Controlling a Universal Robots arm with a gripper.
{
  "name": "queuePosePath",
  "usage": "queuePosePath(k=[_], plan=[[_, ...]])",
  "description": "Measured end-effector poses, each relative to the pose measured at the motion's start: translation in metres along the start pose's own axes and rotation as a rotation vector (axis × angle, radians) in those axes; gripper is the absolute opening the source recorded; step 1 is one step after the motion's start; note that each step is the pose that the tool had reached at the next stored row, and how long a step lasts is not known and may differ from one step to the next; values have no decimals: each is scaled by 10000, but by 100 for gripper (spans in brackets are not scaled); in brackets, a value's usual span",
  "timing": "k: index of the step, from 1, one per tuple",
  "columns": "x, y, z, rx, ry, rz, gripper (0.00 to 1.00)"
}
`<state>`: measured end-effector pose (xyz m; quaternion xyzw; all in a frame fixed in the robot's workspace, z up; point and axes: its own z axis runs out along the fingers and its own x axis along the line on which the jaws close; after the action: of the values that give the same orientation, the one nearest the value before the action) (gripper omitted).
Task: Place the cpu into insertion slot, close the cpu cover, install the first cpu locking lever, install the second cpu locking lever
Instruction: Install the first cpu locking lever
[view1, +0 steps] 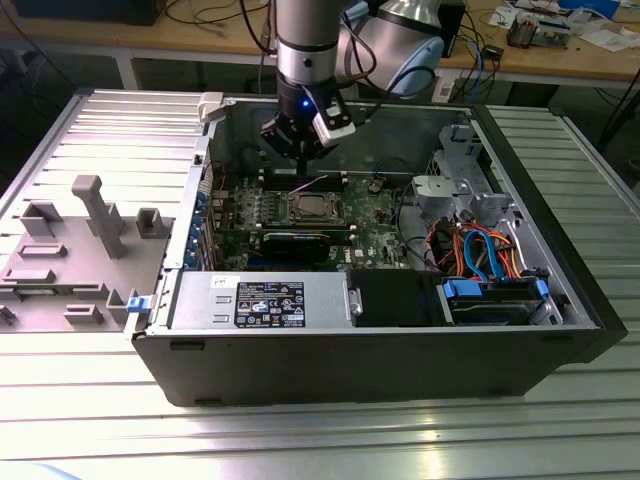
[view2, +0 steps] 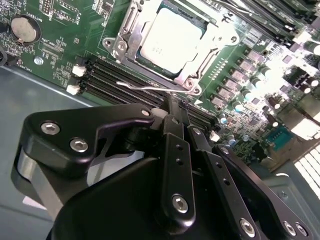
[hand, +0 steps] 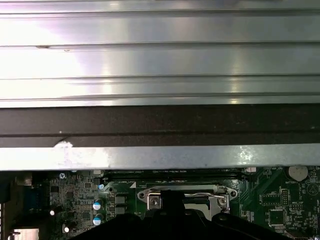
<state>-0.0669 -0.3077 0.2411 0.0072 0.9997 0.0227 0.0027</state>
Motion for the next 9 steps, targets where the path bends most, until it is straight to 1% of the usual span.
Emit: queuePosePath(k=[5,7,9], plan=[[-56,9,37,-2,8,-193,11],[-63,14,46,-2,11,-254,11],[-77,17,58,-2,18,-409,11]])
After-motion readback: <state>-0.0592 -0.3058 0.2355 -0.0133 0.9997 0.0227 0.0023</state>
